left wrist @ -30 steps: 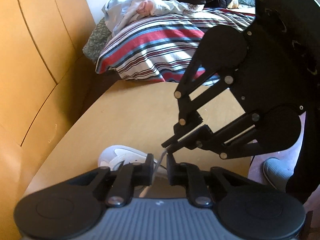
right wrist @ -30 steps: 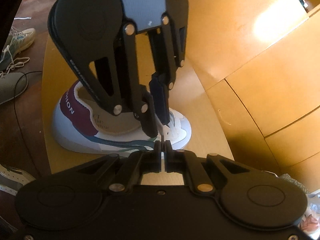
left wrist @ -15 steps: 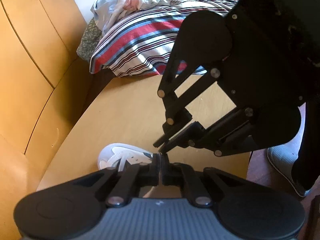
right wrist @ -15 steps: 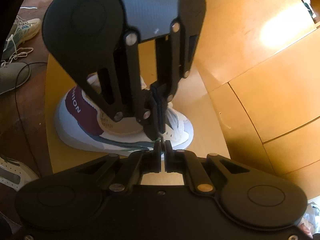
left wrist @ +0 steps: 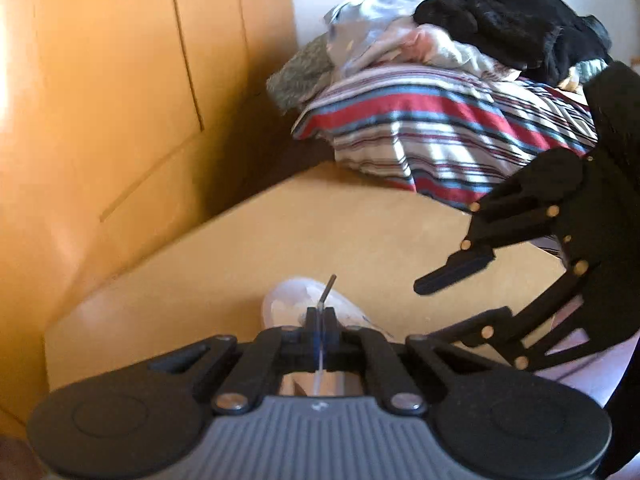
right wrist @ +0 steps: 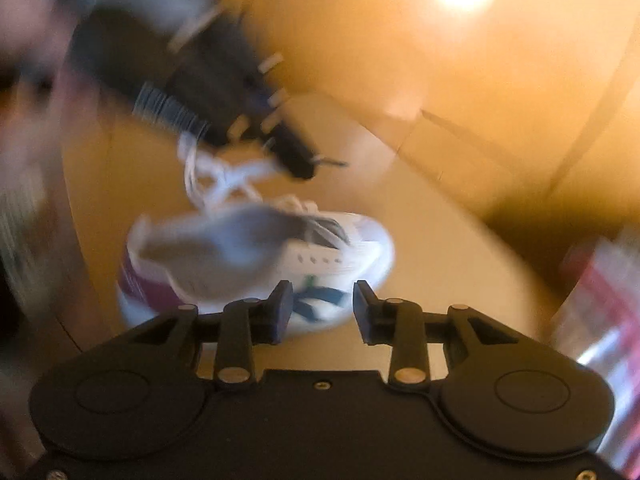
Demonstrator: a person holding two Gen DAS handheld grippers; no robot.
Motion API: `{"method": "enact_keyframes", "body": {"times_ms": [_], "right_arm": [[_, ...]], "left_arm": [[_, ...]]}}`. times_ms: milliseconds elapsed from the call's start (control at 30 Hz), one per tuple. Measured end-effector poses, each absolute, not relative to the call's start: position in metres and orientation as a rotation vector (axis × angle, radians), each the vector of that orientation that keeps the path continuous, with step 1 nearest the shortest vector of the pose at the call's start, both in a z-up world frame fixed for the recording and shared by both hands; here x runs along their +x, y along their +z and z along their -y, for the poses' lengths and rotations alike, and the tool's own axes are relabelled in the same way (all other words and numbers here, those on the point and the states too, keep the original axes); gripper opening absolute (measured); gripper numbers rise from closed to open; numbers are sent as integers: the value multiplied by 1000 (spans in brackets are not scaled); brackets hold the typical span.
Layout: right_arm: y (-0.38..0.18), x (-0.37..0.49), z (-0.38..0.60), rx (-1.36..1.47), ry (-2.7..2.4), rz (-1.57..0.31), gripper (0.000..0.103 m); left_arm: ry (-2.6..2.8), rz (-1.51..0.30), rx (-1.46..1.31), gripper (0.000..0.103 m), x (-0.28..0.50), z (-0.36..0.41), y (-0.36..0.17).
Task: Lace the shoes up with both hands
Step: 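Move the right tool back and hold the lace with the left tool above the sneaker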
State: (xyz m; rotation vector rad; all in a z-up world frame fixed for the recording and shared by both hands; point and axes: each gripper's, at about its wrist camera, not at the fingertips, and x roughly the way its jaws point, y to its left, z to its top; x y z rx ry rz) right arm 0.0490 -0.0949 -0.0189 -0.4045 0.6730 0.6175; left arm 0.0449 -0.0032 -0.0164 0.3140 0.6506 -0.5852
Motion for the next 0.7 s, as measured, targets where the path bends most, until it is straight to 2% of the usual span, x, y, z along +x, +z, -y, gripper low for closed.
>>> {"method": "enact_keyframes", "body": {"times_ms": [67, 333, 533, 700], "right_arm": [[-15, 48, 86, -309, 629, -681, 37], [-17, 35, 59, -338, 564, -719, 43], [-18, 38, 78, -293, 566, -749, 46], [-21, 43, 86, -253, 577, -757, 48]], "left_arm": [[-576, -652, 280, 1, 47, 1, -18], [-576, -615, 86, 1, 57, 0, -20], [-587, -741, -4, 1, 74, 2, -47], [-572, -784, 35, 1, 69, 4, -54]]}}
